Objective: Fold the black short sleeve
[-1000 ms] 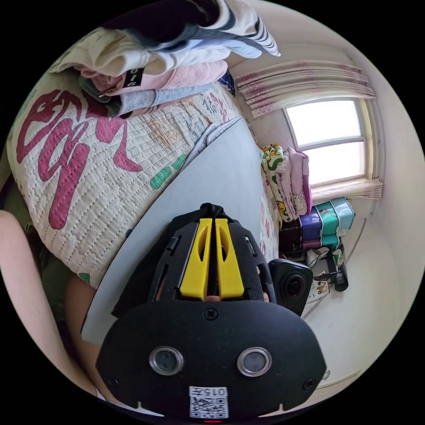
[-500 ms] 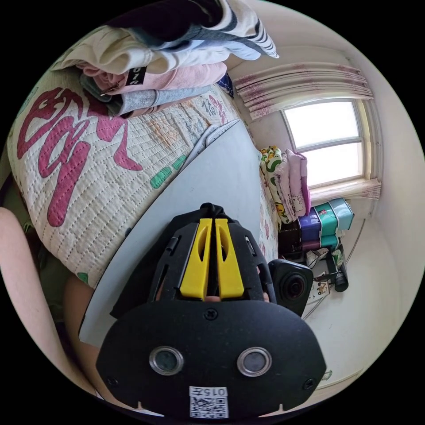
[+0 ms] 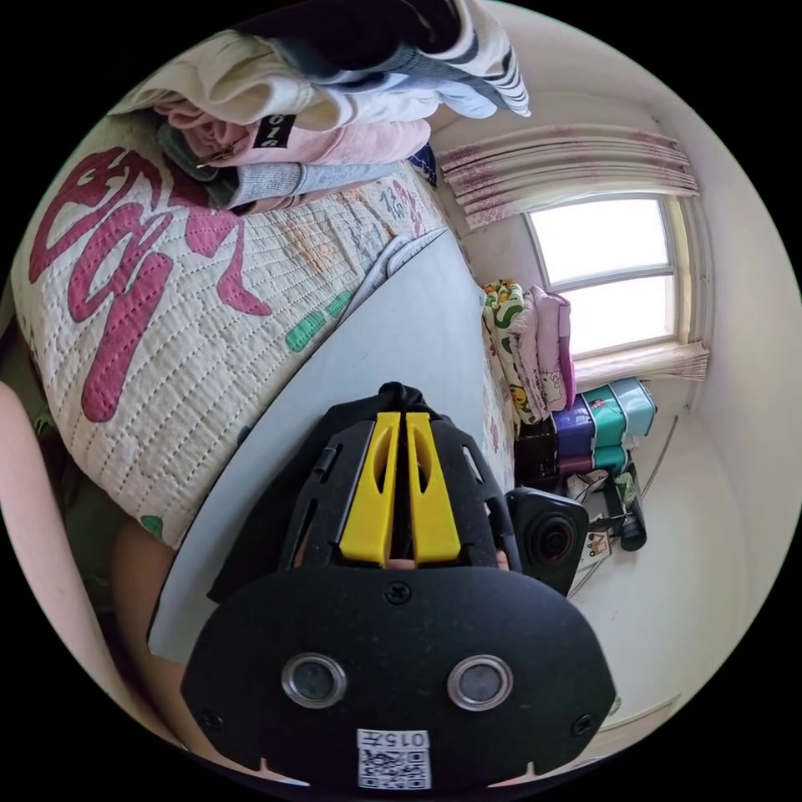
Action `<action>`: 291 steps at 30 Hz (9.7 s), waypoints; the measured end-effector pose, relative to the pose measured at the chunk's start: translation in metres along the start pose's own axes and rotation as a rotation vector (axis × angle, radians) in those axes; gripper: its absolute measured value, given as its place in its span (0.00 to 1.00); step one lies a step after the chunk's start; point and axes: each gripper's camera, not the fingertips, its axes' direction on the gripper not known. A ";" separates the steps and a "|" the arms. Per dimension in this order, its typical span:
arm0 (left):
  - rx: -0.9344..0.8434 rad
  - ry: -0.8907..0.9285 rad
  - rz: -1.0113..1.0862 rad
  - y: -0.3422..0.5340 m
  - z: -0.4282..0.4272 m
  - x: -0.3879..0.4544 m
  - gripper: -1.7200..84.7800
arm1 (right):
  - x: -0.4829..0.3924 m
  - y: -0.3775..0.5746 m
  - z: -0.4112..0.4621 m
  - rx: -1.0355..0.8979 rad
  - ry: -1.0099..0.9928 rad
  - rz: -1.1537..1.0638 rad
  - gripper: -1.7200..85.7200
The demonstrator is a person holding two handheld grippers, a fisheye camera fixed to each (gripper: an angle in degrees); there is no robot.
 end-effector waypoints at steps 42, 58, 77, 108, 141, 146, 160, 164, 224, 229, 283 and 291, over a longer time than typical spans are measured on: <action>-0.019 0.044 -0.011 -0.026 0.006 -0.009 0.01 | -0.016 -0.015 -0.028 -0.015 0.027 -0.016 0.03; -0.006 0.050 -0.026 -0.036 -0.001 -0.009 0.01 | -0.009 -0.021 -0.028 -0.017 0.021 -0.041 0.03; 0.011 0.030 0.018 -0.039 -0.017 0.005 0.01 | 0.025 -0.015 -0.007 -0.019 0.001 -0.017 0.02; -0.060 -0.063 0.788 -0.014 -0.131 0.095 0.03 | 0.366 0.119 0.136 0.487 -1.006 0.191 0.02; 0.294 -0.016 0.911 0.002 -0.363 0.170 0.03 | 0.672 0.265 0.287 0.657 -1.308 0.601 0.01; 0.407 0.093 0.970 0.010 -0.416 0.195 0.03 | 0.718 0.298 0.251 0.870 -1.290 0.627 0.01; 0.351 0.050 1.018 -0.016 -0.388 0.226 0.03 | 0.725 0.258 0.249 0.879 -1.157 0.621 0.02; 0.150 -0.282 0.943 -0.053 -0.274 0.208 0.04 | 0.646 0.157 0.330 0.424 -1.107 0.562 0.07; -0.353 -0.182 0.968 -0.071 -0.097 0.160 0.11 | 0.390 0.055 0.344 0.515 -1.880 0.161 0.02; -0.365 -0.301 1.123 -0.052 -0.079 0.178 0.13 | 0.402 0.065 0.355 0.503 -1.790 0.195 0.02; 0.647 0.702 0.881 0.058 -0.476 0.169 0.01 | 0.756 0.321 0.112 1.465 -1.623 0.756 0.02; 0.881 0.627 0.993 0.113 -0.542 0.165 0.01 | 0.818 0.362 0.011 1.288 -1.043 0.524 0.02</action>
